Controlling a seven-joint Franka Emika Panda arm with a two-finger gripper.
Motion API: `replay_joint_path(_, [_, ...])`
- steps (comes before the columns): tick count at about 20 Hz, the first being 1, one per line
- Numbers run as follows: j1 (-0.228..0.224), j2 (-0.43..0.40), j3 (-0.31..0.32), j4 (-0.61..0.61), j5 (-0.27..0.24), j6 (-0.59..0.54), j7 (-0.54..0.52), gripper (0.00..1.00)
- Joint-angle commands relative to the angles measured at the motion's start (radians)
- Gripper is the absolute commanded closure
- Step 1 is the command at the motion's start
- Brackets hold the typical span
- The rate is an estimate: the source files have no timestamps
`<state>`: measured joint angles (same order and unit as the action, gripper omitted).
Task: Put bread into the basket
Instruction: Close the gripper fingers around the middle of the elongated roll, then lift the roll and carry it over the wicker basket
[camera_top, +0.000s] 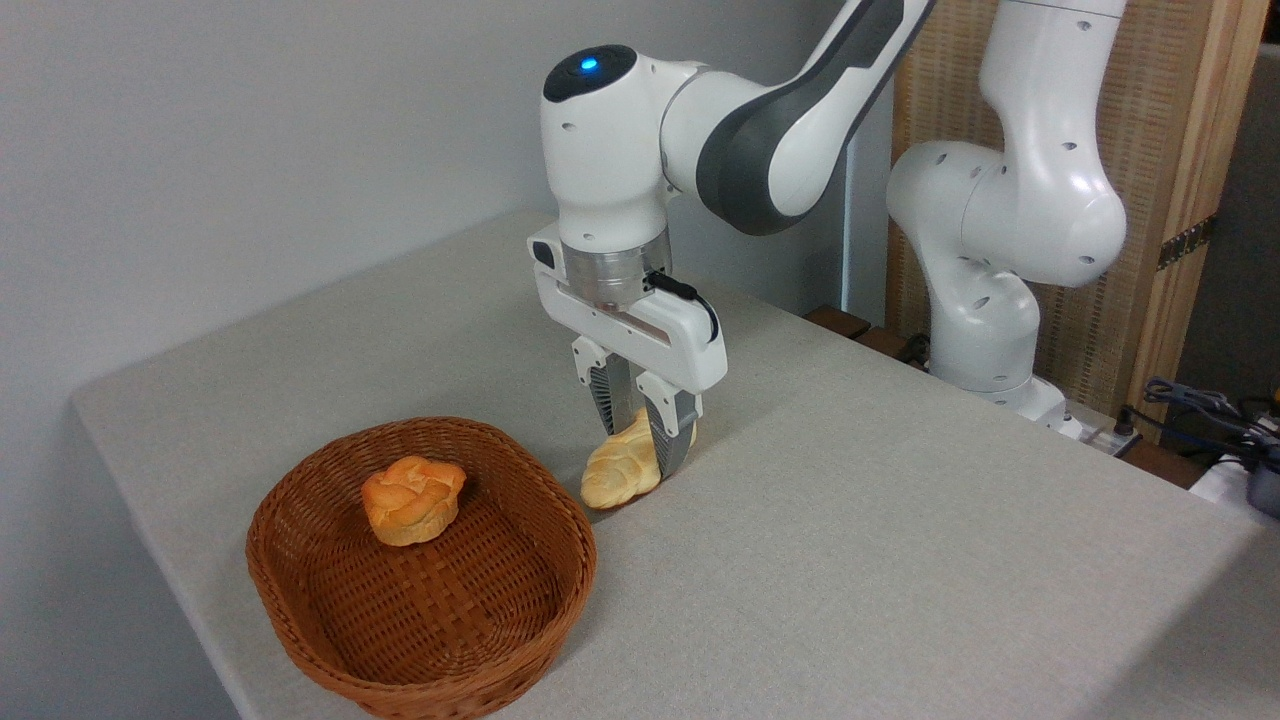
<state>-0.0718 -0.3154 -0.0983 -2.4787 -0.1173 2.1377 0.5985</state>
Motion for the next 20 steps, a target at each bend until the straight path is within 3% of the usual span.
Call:
replay_joint_path(1, [0.004, -0.010, 0.003, -0.002, 0.022, -0.030, 0.020, 0.57])
replay_joint_path(5, [0.006, -0.011, 0.014, 0.035, 0.025, -0.059, 0.062, 0.58])
replay_joint_path(8, [0.015, -0.011, 0.022, 0.107, 0.025, -0.194, 0.150, 0.60])
replay_joint_path(11, [0.023, -0.010, 0.075, 0.200, 0.027, -0.283, 0.204, 0.60])
replay_joint_path(15, [0.023, 0.005, 0.127, 0.328, 0.027, -0.318, 0.227, 0.60])
replay_joint_path(17, [0.023, 0.030, 0.134, 0.395, 0.025, -0.314, 0.227, 0.59])
replay_joint_path(20, [0.023, 0.146, 0.137, 0.562, 0.024, -0.312, 0.221, 0.56])
